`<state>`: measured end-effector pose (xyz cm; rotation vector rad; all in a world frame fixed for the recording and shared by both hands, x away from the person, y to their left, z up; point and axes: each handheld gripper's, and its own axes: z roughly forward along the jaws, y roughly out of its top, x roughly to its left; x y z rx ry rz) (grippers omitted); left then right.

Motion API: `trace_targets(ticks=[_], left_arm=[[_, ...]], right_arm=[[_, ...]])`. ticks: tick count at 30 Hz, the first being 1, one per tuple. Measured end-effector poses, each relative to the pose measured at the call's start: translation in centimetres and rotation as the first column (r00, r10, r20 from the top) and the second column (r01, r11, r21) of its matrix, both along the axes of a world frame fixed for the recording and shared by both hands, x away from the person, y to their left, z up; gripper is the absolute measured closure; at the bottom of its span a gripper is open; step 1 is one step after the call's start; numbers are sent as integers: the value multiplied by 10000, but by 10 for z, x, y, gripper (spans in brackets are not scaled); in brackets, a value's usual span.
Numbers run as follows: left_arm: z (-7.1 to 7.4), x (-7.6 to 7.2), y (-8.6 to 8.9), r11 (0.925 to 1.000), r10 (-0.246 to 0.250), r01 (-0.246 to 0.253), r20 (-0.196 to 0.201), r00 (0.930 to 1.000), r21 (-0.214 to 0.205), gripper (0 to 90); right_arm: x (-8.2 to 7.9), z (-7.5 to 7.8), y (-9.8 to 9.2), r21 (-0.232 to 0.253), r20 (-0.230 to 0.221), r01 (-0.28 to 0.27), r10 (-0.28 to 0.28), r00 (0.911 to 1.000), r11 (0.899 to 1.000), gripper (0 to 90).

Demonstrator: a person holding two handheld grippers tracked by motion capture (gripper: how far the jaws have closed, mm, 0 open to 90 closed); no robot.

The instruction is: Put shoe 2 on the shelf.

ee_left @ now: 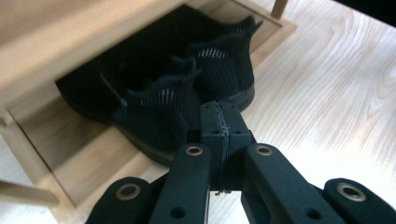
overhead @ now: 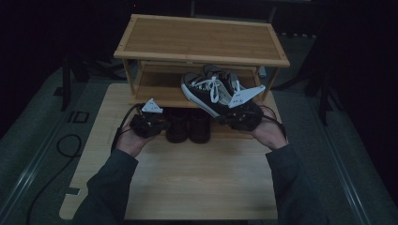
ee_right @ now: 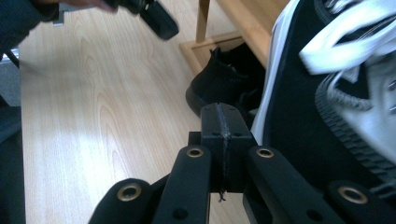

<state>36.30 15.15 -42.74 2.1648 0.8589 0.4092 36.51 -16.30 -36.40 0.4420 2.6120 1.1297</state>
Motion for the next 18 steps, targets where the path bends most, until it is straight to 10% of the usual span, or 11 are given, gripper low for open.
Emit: trace_targets(ticks=[18], left_arm=[[38, 32, -34, 9989, 320, -359, 1216, 9921, 300, 900]], right_arm=[[-3, -45, -17, -111, -440, 345, -349, 9984, 9993, 899]])
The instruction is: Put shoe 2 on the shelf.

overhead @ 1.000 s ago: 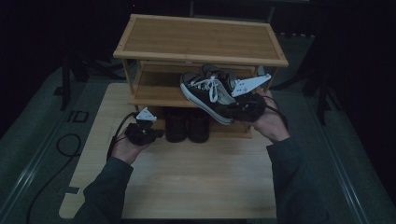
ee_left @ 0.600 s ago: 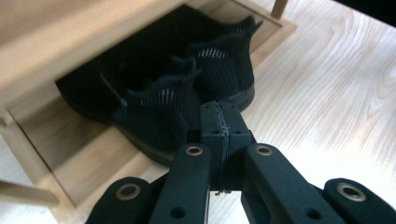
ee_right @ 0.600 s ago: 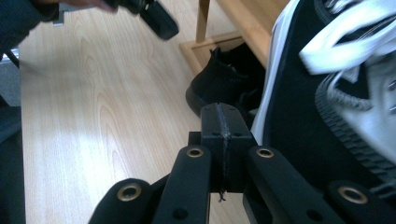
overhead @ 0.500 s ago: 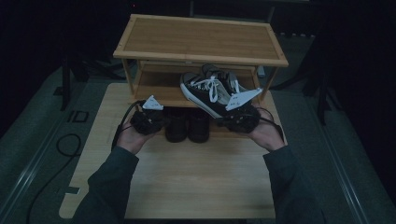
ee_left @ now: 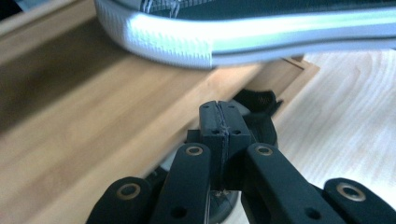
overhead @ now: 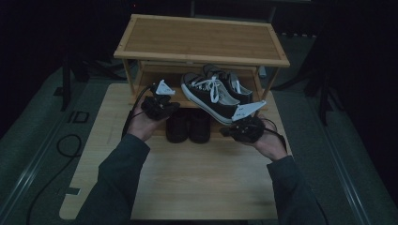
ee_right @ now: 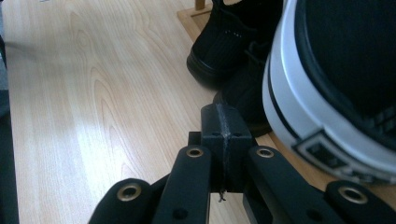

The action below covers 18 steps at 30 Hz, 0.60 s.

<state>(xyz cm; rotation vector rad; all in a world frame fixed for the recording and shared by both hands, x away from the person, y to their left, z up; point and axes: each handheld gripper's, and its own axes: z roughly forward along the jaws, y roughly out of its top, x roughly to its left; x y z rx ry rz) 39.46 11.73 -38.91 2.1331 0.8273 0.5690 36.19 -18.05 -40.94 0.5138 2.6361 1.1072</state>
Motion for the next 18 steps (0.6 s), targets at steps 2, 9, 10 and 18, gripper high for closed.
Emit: trace_targets(ticks=[2, 9, 10, 18], left_arm=[[3, 3, -5, 9999, -71, 70, 87, 9999, 109, 900], [4, 17, -24, 9996, -117, 113, 128, 9998, 266, 900], [4, 18, -26, 9996, -112, 109, 131, 9999, 265, 900], [4, 26, -37, 9974, 127, -138, 160, 9998, 713, 900]], right_arm=[[0, -3, -3, 36, -47, 70, -70, 10000, 10000, 899], [0, -9, -10, 49, -146, 226, -225, 9996, 9997, 899], [0, -10, -11, 78, -178, 248, -246, 9995, 9997, 898], [1, -14, -15, 78, -236, 374, -372, 9990, 9993, 898]])
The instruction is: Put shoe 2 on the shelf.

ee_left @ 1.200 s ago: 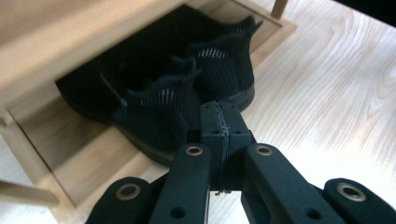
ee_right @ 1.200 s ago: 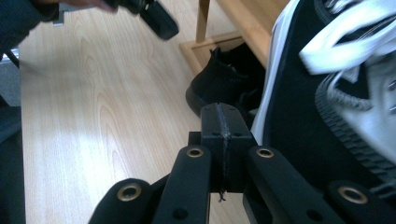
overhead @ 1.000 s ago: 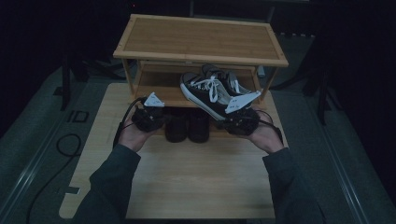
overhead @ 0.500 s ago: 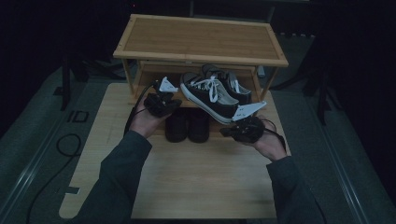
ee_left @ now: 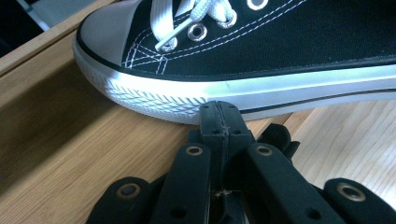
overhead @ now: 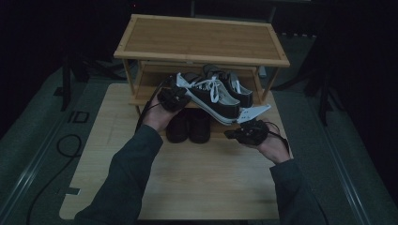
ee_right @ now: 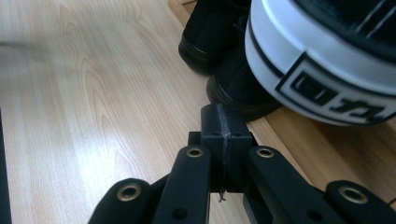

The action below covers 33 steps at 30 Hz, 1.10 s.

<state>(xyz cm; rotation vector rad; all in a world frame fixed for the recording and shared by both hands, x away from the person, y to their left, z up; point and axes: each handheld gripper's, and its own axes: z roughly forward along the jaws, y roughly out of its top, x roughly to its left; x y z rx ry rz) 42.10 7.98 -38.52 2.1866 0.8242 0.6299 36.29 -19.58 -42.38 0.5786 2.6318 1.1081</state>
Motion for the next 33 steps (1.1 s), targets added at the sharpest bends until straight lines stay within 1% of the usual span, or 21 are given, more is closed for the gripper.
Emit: trace_targets(ticks=[3, 7, 10, 15, 18, 19, 20, 21, 24, 25, 26, 27, 28, 31, 33], left_arm=[[0, -1, -2, 9996, 91, -96, 164, 9998, 281, 900], [1, -2, -6, 9981, 267, -284, 314, 9992, 553, 900], [1, -2, -7, 9968, 392, -416, 377, 9985, 676, 900], [0, 0, -8, 9955, 693, -714, 357, 9970, 621, 900], [0, 2, -6, 9948, 824, -844, 372, 9959, 563, 900], [0, 3, -5, 9950, 876, -888, 283, 9958, 454, 900], [0, 4, -5, 9945, 949, -959, 272, 9951, 411, 900], [-1, 5, -5, 9929, 1075, -1089, 321, 9937, 470, 900], [-1, 8, -2, 9922, 1214, -1219, 191, 9924, 272, 900], [-1, 8, -2, 9908, 1306, -1314, 239, 9911, 335, 900], [-2, 9, -2, 9876, 1463, -1480, 354, 9886, 521, 900], [-2, 10, 0, 9895, 1415, -1420, 221, 9897, 270, 900], [-1, 11, 1, 9903, 1373, -1375, 120, 9905, 172, 900], [-1, 10, 2, 9911, 1245, -1255, 248, 9919, 434, 900], [-2, 11, 3, 9909, 1228, -1236, 178, 9923, 525, 900]], right_arm=[[0, -1, -1, 44, -1, 12, -12, 10000, 10000, 898], [0, 0, 0, 168, 101, -28, 26, 9999, 9999, 897], [-1, 1, 1, 159, 200, -114, 111, 9997, 9998, 896], [-2, 5, 0, 312, 352, -159, 148, 9993, 9994, 896], [-4, 8, -3, 540, 559, -322, 292, 9980, 9980, 896], [-4, 10, -3, 599, 609, -331, 295, 9977, 9977, 896], [-5, 11, -4, 661, 687, -356, 310, 9972, 9972, 896], [-5, 13, -5, 716, 716, -363, 312, 9969, 9968, 896], [-6, 18, -5, 808, 828, -410, 343, 9960, 9959, 896], [-6, 19, -5, 830, 879, -406, 333, 9956, 9957, 896], [-6, 20, -5, 863, 935, -414, 333, 9951, 9954, 897], [-6, 21, -5, 888, 943, -416, 332, 9950, 9952, 897], [-6, 22, -5, 918, 994, -434, 342, 9945, 9948, 897], [-5, 25, -4, 1018, 1068, -484, 374, 9936, 9936, 898], [-5, 26, -3, 975, 1067, -507, 402, 9935, 9939, 898]])
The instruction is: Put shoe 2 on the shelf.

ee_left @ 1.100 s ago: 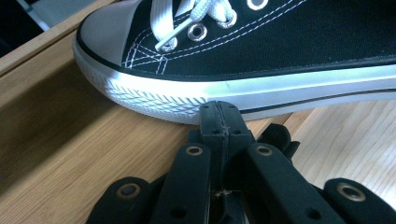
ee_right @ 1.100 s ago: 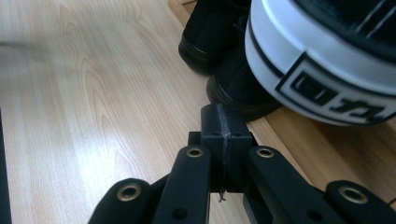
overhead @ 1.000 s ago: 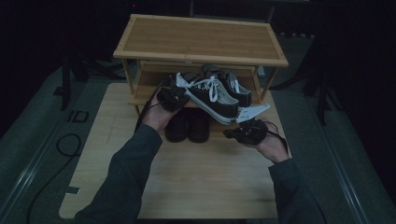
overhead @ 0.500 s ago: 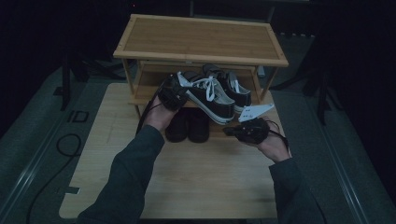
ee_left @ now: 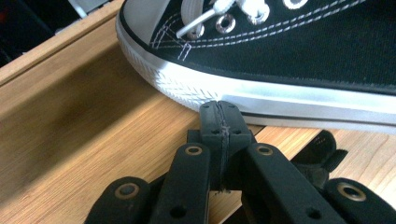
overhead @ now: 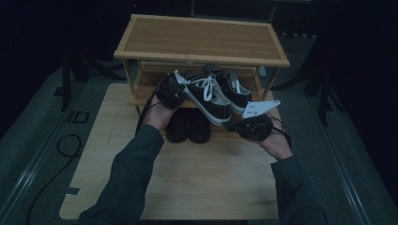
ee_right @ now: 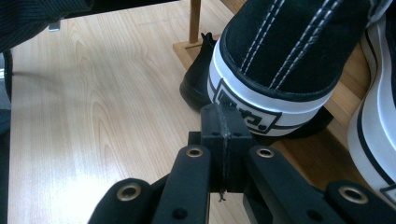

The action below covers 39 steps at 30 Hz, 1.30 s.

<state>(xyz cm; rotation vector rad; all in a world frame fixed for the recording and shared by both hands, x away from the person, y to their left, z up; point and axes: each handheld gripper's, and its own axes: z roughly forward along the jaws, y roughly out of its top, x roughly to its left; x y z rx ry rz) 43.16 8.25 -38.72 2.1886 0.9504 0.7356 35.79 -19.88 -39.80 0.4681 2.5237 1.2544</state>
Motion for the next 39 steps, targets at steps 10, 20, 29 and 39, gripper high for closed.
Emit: trace_targets(ticks=[10, 20, 29, 39], left_arm=[[-3, 1, 10, 9999, 80, -83, -286, 9996, -108, 900], [-4, 1, 11, 9999, 31, -34, -227, 9997, -117, 900], [-3, 0, 10, 9996, -173, 170, -159, 9997, -221, 900], [-5, 2, -1, 10000, -28, 28, 45, 10000, -35, 900]], right_arm=[[1, -1, 7, -36, 0, -223, 223, 9998, 9997, 900], [4, 0, 24, -167, 128, -374, 376, 9992, 9992, 900], [1, 0, 7, -63, 133, -232, 233, 9996, 9997, 899], [-3, -2, -4, -69, 133, -276, 277, 9995, 9996, 895]])
